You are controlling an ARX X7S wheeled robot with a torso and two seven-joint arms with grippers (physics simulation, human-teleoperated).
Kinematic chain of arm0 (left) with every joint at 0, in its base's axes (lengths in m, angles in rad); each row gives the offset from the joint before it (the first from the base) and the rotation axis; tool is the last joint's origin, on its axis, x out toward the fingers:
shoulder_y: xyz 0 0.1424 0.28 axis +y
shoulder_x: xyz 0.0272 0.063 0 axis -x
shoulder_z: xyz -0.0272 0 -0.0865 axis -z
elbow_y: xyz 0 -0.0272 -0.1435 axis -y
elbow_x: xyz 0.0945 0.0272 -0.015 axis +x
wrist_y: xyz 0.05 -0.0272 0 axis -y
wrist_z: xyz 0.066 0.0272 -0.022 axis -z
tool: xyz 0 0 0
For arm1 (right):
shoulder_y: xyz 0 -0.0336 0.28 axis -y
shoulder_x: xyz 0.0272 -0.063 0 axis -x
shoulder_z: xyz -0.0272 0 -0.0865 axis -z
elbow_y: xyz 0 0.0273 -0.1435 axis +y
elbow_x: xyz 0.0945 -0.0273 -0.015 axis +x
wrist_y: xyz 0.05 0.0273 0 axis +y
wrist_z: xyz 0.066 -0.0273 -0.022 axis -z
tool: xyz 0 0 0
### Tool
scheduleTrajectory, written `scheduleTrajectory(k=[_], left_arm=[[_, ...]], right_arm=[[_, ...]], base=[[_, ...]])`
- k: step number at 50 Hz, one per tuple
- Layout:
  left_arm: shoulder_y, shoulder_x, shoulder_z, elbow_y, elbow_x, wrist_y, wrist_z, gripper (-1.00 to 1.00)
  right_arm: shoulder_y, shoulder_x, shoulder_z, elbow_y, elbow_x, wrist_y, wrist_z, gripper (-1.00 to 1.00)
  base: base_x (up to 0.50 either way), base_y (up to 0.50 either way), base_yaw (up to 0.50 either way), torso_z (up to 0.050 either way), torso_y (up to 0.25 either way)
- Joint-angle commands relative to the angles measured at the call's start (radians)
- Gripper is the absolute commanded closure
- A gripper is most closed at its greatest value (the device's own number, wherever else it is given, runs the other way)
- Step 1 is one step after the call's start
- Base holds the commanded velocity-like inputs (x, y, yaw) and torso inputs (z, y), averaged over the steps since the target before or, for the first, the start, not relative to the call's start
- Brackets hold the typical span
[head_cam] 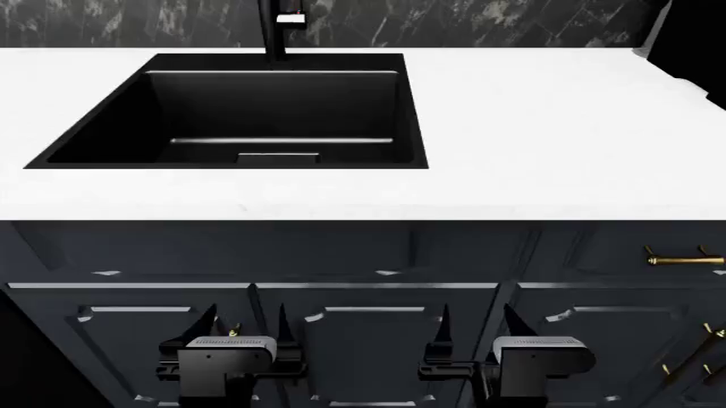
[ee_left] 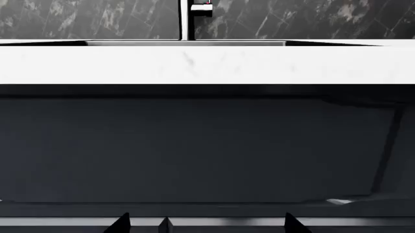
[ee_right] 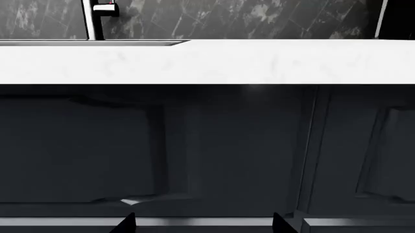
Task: Move the drinks to the dining counter.
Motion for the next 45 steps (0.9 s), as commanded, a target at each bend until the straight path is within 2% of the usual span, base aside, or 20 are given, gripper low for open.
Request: scheduleTrajectory(k=[1,11,26,45], left_arm=[[-0.01,-0.019,0.045,-0.015,0.049,-0.02,-0.041,-1.0],[0.007,-0.044,0.081,0.004,0.023,-0.042,-0.08,-1.0],[-0.003,-0.067,0.103,-0.013,-0.006,-0.046,-0.106,-1.0],[-0.006,-0.087,0.128,-0.016,-0.027,-0.047,-0.133,-1.0]], right_arm=[[0.006,0.012,-0.006,0.005,0.036,-0.011,0.028,-1.0],[0.001,0.04,-0.034,-0.008,0.097,-0.029,0.055,-1.0],[-0.005,0.065,-0.059,-0.027,0.145,-0.042,0.074,-1.0],[-0.009,0.083,-0.072,-0.032,0.214,-0.043,0.081,-1.0]], base=[[0.0,0.0,0.0,0.0,0.0],[-0.03,0.0,0.0,0.0,0.0],[-0.5,-0.01,0.0,0.0,0.0],[-0.24,-0.49,0.0,0.0,0.0]])
